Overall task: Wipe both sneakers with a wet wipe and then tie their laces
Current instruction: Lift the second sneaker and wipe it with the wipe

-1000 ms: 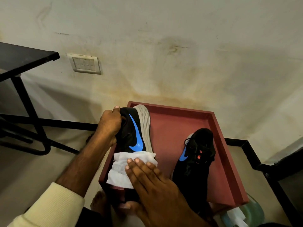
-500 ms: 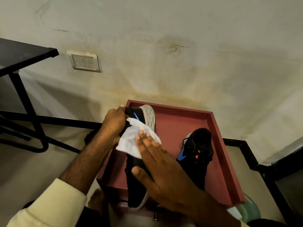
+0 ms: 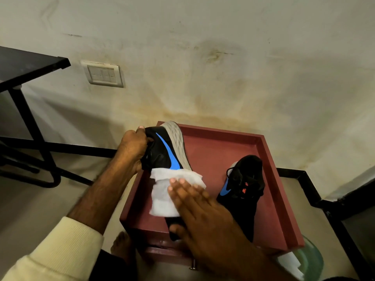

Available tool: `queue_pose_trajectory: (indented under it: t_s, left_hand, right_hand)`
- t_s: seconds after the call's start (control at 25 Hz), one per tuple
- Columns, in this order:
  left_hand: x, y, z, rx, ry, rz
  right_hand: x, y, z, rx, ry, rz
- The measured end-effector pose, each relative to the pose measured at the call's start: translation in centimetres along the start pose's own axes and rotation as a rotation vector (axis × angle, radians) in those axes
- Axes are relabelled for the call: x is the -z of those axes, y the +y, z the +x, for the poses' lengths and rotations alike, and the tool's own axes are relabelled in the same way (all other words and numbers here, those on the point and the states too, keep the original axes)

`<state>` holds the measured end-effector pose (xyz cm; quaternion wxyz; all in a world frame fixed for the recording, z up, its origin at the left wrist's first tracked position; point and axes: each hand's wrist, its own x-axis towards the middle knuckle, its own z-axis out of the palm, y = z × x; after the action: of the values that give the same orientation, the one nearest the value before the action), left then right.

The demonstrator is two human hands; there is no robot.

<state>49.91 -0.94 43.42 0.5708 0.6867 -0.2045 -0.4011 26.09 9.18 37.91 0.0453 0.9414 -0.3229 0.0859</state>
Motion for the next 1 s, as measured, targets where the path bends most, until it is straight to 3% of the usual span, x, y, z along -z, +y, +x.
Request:
queue_pose_trajectory:
  t_s: [0.08,0.28,0.44,0.72,0.88,1.0]
  left_hand:
    - [-0.6,-0.4,-0.3,-0.02,-0.021,0.054]
    - [-1.2,0.0,-2.1,-0.029,-0.033,0.016]
    - [-2.2,0.9,-5.9,-0.107,-0.36,0.048]
    - [-3.2,1.1,-9.9,-0.512,-0.585,0.178]
    - [-3.1,0.6,-10.2,-0.804,-0.666,0.212]
    - [-3.1,0.7,-9.7,-0.895,-0.633,0.266]
  right_hand:
    - [1.0,0.5,0.4,-0.103,0.037,0.049]
    - [0.8,-0.5,-0.2,-0.078,0.012,0.157]
    - [2.8,0.9,1.5,-0.189,0.063,0.289]
    - [6.4,4.4,4.1,-0.401,0.407,0.094]
    - [8.6,7.3,4.0,-0.445,0.481,0.312]
    - [8.5,7.1,3.6,-0.43,0.49,0.335]
